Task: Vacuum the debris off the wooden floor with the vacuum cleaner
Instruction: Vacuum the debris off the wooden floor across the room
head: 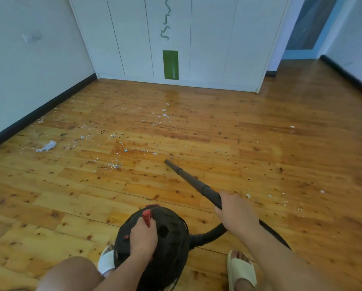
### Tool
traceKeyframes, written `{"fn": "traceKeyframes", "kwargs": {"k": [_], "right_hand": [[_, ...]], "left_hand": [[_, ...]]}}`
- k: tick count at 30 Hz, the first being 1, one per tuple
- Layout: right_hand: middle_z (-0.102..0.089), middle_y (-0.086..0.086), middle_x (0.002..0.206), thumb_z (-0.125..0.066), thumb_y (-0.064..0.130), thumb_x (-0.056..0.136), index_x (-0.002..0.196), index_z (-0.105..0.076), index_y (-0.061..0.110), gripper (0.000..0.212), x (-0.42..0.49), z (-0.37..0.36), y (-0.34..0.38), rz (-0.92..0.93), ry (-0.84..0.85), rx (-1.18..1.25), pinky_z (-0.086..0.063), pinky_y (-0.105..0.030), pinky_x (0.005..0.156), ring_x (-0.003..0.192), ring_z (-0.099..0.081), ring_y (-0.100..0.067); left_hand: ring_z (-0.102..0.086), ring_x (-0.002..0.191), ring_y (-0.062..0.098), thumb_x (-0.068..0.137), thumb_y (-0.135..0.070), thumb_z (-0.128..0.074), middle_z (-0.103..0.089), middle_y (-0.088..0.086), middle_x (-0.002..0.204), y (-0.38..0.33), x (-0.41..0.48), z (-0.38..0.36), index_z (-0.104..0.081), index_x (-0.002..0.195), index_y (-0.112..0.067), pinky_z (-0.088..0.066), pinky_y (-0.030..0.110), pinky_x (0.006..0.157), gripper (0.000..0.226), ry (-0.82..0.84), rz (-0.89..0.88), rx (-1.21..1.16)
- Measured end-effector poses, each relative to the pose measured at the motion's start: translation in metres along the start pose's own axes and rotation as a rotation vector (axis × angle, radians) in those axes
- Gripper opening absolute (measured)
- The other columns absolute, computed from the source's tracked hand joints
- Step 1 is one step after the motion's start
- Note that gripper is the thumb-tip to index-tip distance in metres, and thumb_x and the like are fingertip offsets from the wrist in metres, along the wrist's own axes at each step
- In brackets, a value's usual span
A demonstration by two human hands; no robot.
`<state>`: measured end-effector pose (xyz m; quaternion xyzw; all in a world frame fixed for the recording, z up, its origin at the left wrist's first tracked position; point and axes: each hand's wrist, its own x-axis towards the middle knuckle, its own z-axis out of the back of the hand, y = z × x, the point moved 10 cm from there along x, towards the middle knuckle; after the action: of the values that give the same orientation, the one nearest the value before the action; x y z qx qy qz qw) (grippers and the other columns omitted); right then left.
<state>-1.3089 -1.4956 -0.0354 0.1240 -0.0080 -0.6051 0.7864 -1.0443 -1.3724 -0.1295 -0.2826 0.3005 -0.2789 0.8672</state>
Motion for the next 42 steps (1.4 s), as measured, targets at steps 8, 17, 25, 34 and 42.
{"fn": "traceKeyframes", "kwargs": {"k": [8, 17, 25, 34, 42], "right_hand": [[-0.056, 0.010, 0.088, -0.057, 0.042, 0.102, 0.123, -0.054, 0.025, 0.027, -0.013, 0.005, -0.026, -0.052, -0.016, 0.006, -0.044, -0.022, 0.055, 0.073, -0.057, -0.010], [-0.061, 0.009, 0.092, -0.059, 0.046, 0.101, 0.116, -0.054, 0.026, 0.025, -0.021, -0.027, -0.030, -0.073, 0.093, 0.152, -0.055, -0.028, 0.068, 0.079, -0.062, -0.010], [-0.056, 0.011, 0.091, -0.060, 0.047, 0.100, 0.122, -0.055, 0.025, 0.031, -0.004, -0.032, 0.000, -0.055, 0.060, 0.186, -0.050, -0.028, 0.066, 0.082, -0.060, -0.012], [-0.059, 0.012, 0.091, -0.061, 0.048, 0.099, 0.121, -0.057, 0.028, 0.030, 0.027, -0.047, 0.024, -0.019, 0.052, 0.249, -0.056, -0.031, 0.071, 0.080, -0.061, -0.010], [-0.060, 0.012, 0.091, -0.059, 0.051, 0.099, 0.122, -0.056, 0.028, 0.032, 0.039, -0.052, 0.031, 0.030, 0.050, 0.209, -0.056, -0.030, 0.072, 0.080, -0.060, -0.009]], "left_hand": [[-0.063, 0.072, 0.016, 0.105, -0.026, -0.048, -0.066, 0.005, 0.079, -0.001, -0.007, -0.002, -0.061, 0.084, -0.012, -0.039, 0.025, 0.056, 0.029, -0.014, -0.001, -0.034], [-0.064, 0.071, 0.020, 0.105, -0.029, -0.047, -0.066, 0.007, 0.081, -0.004, -0.002, -0.001, -0.058, 0.085, -0.011, -0.047, 0.032, 0.059, 0.029, 0.008, -0.053, -0.031], [-0.063, 0.071, 0.019, 0.105, -0.027, -0.049, -0.066, 0.007, 0.080, -0.006, 0.003, 0.000, -0.061, 0.084, -0.009, -0.041, 0.025, 0.056, 0.030, 0.020, -0.039, -0.096], [-0.062, 0.072, 0.017, 0.104, -0.030, -0.049, -0.065, 0.005, 0.080, -0.015, 0.024, 0.002, -0.061, 0.083, -0.010, -0.041, 0.025, 0.055, 0.031, 0.006, -0.036, -0.102], [-0.062, 0.070, 0.014, 0.105, -0.030, -0.049, -0.064, 0.004, 0.080, -0.022, 0.036, 0.004, -0.061, 0.085, -0.010, -0.039, 0.022, 0.054, 0.030, -0.015, -0.039, -0.089]]}}
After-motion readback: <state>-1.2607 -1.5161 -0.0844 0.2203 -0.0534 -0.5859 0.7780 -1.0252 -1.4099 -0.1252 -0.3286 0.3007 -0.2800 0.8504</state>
